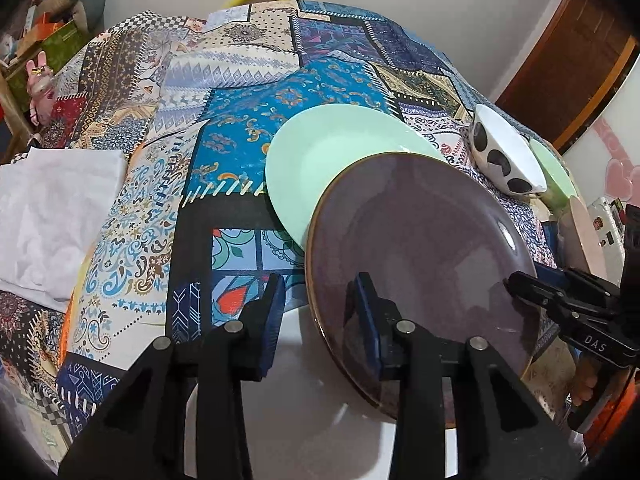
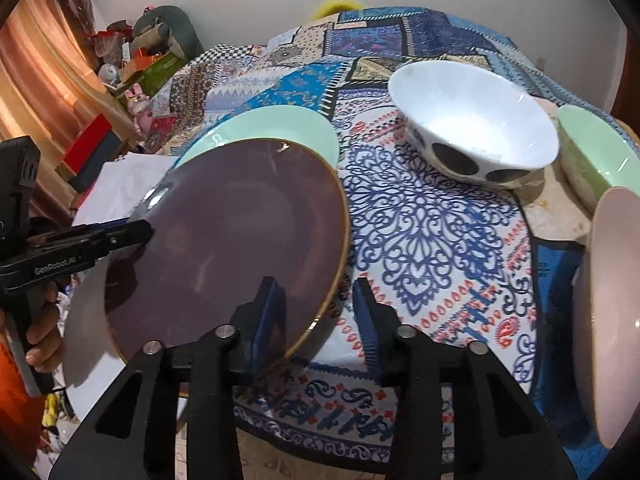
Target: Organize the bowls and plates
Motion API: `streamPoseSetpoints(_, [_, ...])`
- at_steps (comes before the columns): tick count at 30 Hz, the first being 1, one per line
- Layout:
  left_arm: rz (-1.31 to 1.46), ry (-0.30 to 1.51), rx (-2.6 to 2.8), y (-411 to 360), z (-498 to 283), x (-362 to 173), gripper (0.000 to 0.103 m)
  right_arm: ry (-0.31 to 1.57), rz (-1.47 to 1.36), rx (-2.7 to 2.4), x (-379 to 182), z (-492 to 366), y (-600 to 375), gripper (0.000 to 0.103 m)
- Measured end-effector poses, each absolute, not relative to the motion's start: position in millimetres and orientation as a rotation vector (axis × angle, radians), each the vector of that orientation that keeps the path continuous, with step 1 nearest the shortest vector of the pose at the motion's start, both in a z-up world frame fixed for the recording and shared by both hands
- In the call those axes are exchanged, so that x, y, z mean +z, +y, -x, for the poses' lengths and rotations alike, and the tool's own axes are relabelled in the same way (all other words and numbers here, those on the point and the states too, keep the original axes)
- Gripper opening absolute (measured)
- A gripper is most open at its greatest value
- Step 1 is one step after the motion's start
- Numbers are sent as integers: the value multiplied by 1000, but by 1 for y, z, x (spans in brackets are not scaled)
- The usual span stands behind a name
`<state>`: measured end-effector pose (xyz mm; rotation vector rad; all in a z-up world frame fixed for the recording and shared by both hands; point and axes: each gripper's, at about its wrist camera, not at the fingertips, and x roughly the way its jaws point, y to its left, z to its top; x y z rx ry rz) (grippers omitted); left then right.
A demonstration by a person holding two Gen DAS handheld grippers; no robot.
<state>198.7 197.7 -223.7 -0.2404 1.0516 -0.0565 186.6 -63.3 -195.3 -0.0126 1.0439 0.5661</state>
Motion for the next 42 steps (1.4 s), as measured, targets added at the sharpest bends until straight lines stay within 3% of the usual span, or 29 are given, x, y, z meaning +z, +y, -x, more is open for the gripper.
streamPoseSetpoints(9, [231, 1075, -97, 192, -206, -226, 35, 1050, -1, 582, -195, -190, -61, 24])
streamPoseSetpoints(42, [166, 980, -83, 151, -174, -183, 35, 953, -31, 558, -162, -169, -84, 24])
